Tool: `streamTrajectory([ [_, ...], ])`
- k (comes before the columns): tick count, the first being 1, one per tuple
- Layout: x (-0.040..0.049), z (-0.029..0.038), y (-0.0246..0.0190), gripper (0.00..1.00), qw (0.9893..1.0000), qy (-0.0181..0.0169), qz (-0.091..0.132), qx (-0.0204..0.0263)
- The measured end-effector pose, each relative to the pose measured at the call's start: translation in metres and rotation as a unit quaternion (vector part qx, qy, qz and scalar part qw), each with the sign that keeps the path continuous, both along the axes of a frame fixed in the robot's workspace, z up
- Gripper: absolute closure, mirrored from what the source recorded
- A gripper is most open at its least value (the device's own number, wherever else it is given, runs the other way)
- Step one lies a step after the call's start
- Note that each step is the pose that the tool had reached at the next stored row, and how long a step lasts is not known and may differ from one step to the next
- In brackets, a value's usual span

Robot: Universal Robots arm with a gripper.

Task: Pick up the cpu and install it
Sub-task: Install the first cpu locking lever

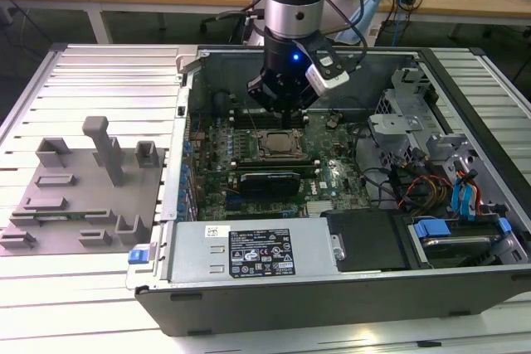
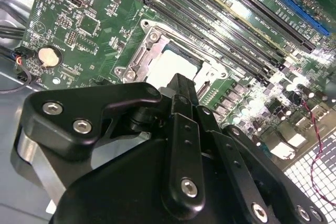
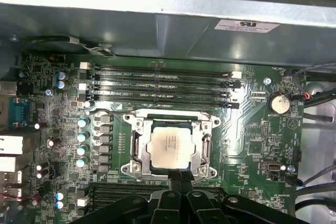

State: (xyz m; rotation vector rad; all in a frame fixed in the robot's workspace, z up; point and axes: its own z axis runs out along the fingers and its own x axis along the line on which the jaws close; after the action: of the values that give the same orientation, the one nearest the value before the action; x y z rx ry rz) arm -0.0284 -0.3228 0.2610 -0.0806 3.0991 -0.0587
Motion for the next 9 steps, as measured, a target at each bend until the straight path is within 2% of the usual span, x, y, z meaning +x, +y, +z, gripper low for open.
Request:
streamTrajectory([
  [4, -0.0011, 0.0006, 0.0000, 0.89, 1.0000, 0.0001, 0.000, -0.0001],
  [6, -0.0049, 0.0006, 0.0000, 0.89, 1.0000, 0.0001, 0.000, -0.0001],
  [9, -0.0152, 0.0005, 0.0004, 0.89, 1.0000, 0.0001, 0.000, -0.0001],
])
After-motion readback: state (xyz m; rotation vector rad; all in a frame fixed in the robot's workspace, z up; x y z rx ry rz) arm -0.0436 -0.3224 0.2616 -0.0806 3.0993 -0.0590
